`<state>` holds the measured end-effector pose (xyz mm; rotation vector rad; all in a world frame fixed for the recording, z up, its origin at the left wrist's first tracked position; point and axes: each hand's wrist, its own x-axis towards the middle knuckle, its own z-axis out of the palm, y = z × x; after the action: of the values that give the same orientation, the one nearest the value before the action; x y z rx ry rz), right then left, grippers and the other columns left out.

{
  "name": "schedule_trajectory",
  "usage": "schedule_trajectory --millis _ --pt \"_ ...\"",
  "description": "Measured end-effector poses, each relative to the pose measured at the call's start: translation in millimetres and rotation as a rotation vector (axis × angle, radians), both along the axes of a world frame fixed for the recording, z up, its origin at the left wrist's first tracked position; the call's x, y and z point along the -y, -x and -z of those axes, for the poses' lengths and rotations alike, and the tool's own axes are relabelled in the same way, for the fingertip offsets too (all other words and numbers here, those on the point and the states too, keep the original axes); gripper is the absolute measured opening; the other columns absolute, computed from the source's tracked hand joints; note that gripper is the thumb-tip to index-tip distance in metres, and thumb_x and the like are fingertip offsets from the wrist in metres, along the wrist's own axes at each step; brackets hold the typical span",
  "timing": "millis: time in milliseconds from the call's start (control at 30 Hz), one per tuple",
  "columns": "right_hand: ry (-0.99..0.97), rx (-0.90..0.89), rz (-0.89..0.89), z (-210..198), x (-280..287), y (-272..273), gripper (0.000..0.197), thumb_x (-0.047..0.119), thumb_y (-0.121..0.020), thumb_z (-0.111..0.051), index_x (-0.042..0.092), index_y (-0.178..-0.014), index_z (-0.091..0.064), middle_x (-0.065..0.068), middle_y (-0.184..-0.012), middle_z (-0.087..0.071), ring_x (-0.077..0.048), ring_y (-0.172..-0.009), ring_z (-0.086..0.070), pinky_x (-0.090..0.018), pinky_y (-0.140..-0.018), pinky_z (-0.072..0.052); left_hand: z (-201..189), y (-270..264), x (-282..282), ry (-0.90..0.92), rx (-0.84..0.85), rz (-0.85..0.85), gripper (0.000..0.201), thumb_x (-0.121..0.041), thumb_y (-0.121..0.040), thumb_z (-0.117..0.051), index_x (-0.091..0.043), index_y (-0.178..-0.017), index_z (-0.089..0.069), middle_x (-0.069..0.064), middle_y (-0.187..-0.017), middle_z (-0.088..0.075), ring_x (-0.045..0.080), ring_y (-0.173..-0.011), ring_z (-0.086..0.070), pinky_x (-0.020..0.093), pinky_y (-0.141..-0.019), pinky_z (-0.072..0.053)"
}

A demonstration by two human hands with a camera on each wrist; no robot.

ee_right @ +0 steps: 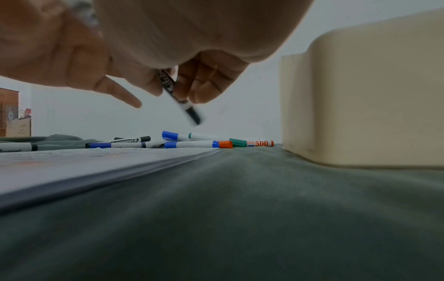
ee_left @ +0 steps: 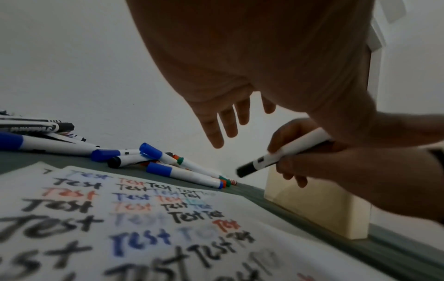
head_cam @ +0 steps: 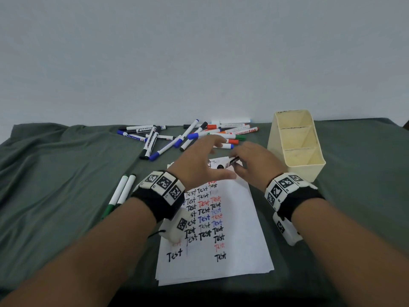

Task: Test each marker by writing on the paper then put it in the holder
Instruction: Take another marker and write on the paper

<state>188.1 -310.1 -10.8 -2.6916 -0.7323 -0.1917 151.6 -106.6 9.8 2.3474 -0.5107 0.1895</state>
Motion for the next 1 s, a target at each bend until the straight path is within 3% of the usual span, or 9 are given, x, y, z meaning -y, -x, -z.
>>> schedule_trajectory --millis 133,233,333,400,467,600,733,867,1000 --pt "-0.050 -0.028 -0.006 -3 -1 4 0.026 0.030 -0.093 -0.060 0.030 -0.118 -0.065 0.008 -0.110 -0.067 -0.015 -0.105 -0.059 -0.035 -0.087 -0.050 2 -22 -11 -0.175 -0.114 0.201 0.118 -0.052 -0.058 -0.091 -0.033 -0.154 -0.025 -0.013 -0.160 -0.024 0.003 -0.146 -0.020 0.019 -0.116 -0.021" --pt "-0.101 -0.045 -0.033 -4 -1 9 0.030 0.036 -0.092 -0.059 0.037 -0.121 -0.065 0.012 -0.102 -0.068 -0.012 -0.097 -0.060 -0.034 -0.080 -0.052 5 -36 -11 -0.322 -0.127 0.217 0.078 -0.049 -0.079 -0.079 -0.033 -0.146 -0.041 -0.011 -0.158 -0.033 0.003 -0.142 -0.029 0.020 -0.114 -0.025" --pt "-0.162 -0.086 -0.001 -2 0 12 0.021 0.041 -0.090 -0.061 0.042 -0.112 -0.061 0.014 -0.085 -0.067 -0.012 -0.079 -0.062 -0.034 -0.069 -0.053 8 -45 -8 -0.319 -0.151 0.133 0.032 -0.037 -0.096 -0.064 -0.026 -0.125 -0.059 -0.010 -0.119 -0.063 0.012 -0.117 -0.057 0.028 -0.093 -0.046" --pt "-0.216 -0.110 0.026 0 1 11 0.017 0.042 -0.089 -0.065 0.043 -0.105 -0.065 0.012 -0.077 -0.068 -0.008 -0.070 -0.060 -0.032 -0.066 -0.053 9 -48 -11 -0.381 -0.183 0.095 0.011 -0.038 -0.099 -0.057 -0.030 -0.107 -0.058 -0.016 -0.096 -0.061 0.013 -0.098 -0.061 0.023 -0.073 -0.042" --pt "-0.240 -0.116 -0.008 1 0 10 0.020 0.041 -0.089 -0.070 0.046 -0.108 -0.073 0.015 -0.087 -0.071 -0.002 -0.073 -0.059 -0.028 -0.072 -0.051 11 -46 -17 -0.442 -0.229 0.092 0.010 -0.040 -0.101 -0.053 -0.031 -0.101 -0.054 -0.013 -0.091 -0.061 0.012 -0.086 -0.060 0.023 -0.065 -0.039" --pt "-0.108 -0.107 -0.021 2 -1 4 0.032 0.043 -0.096 -0.066 0.044 -0.128 -0.068 0.010 -0.111 -0.073 -0.014 -0.101 -0.065 -0.030 -0.088 -0.051 15 -39 -26 -0.453 -0.220 0.077 0.017 -0.044 -0.103 -0.046 -0.028 -0.098 -0.051 -0.006 -0.083 -0.062 0.013 -0.071 -0.056 0.027 -0.060 -0.038" --pt "-0.114 -0.151 0.000 8 -2 -1 0.031 0.042 -0.098 -0.064 0.042 -0.129 -0.068 0.009 -0.117 -0.073 -0.015 -0.104 -0.064 -0.026 -0.083 -0.044 13 -35 -27 -0.488 -0.185 0.096 0.013 -0.048 -0.103 -0.041 -0.037 -0.104 -0.048 -0.010 -0.075 -0.058 0.004 -0.066 -0.053 0.023 -0.057 -0.034" --pt "-0.139 -0.138 0.054 9 1 -3 0.025 0.039 -0.098 -0.064 0.038 -0.123 -0.067 0.007 -0.108 -0.072 -0.015 -0.093 -0.061 -0.028 -0.076 -0.042 8 -43 -47 -0.594 -0.204 -0.008 0.036 -0.062 -0.089 -0.058 -0.042 -0.117 -0.048 -0.017 -0.082 -0.058 -0.003 -0.070 -0.053 0.023 -0.058 -0.036" --pt "-0.118 -0.124 0.098 9 4 -5 0.015 0.043 -0.100 -0.060 0.041 -0.115 -0.063 0.019 -0.085 -0.060 -0.008 -0.078 -0.056 -0.022 -0.060 -0.036 7 -45 -104 -0.481 -0.323 -0.346 0.105 -0.089 -0.057 -0.064 -0.038 -0.140 -0.024 -0.007 -0.104 -0.051 0.016 -0.089 -0.057 0.033 -0.077 -0.043"
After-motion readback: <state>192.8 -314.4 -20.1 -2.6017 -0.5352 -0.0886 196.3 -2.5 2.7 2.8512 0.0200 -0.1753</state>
